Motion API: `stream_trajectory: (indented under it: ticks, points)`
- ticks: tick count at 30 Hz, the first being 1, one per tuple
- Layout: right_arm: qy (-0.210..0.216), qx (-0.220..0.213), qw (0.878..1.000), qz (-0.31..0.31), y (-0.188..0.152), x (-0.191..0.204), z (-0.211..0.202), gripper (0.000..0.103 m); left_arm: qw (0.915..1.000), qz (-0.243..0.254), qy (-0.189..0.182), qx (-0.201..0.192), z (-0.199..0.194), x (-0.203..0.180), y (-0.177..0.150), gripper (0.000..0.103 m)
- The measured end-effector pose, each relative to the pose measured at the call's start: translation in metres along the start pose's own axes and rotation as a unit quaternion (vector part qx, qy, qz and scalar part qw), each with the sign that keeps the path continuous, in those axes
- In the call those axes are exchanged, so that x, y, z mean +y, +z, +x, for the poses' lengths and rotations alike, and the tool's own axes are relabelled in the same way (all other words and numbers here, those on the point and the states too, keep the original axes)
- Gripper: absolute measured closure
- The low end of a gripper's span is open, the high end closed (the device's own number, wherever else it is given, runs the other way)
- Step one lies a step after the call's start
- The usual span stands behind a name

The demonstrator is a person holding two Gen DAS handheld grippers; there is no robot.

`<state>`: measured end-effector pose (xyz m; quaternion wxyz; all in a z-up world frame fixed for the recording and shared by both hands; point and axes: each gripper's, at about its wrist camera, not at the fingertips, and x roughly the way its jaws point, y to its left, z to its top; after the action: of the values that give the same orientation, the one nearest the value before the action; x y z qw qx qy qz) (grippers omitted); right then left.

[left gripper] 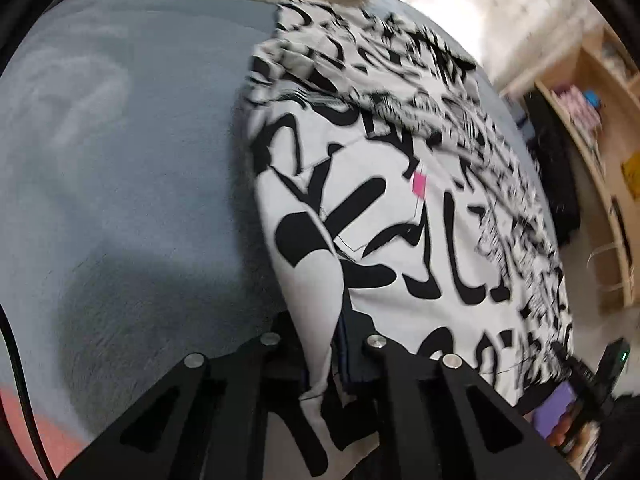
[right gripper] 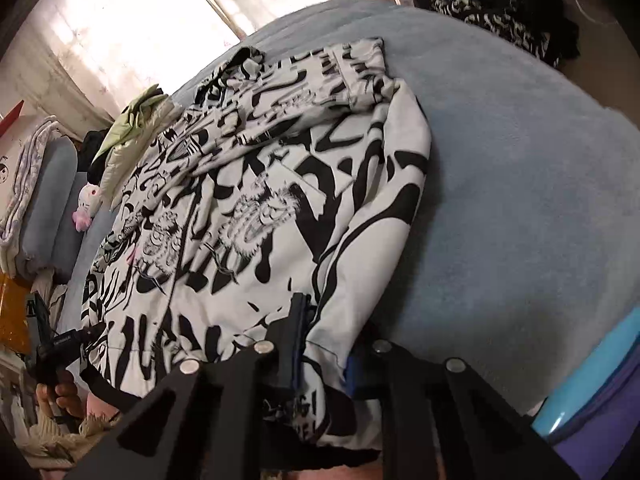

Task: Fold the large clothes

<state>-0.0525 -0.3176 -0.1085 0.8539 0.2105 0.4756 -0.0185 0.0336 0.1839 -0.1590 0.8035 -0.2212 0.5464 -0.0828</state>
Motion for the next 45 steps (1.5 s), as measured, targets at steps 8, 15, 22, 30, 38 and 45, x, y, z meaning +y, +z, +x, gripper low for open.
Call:
stream_trajectory:
  ticks: [8,15,22,30,38,45]
  points:
    - [0.004,-0.012,1.000,-0.016,0.005,0.012,-0.040,0.092,0.9996,0.016,-0.008,-0.021,-0.047,-0.013,-0.011,0.098]
    - [0.008,-0.004,1.000,-0.015,0.002,0.004,-0.073,0.092,0.9988,0.007,-0.049,-0.003,-0.085,-0.013,-0.017,0.098]
    - [0.051,-0.032,0.998,-0.001,0.040,0.005,-0.082,0.091,0.9938,-0.011,-0.108,-0.025,-0.096,-0.038,0.043,0.098]
    - [0.089,-0.090,0.992,0.018,0.155,0.038,-0.070,0.090,0.9894,-0.016,-0.119,-0.082,-0.082,-0.075,0.154,0.097]
    - [0.060,-0.059,0.993,0.086,0.262,0.046,0.032,0.066,0.9889,-0.069,-0.121,-0.053,-0.004,-0.071,0.273,0.050]
    - [0.058,-0.028,0.991,0.118,0.284,0.029,0.100,0.050,0.9870,-0.094,-0.121,-0.047,0.055,-0.055,0.308,0.021]
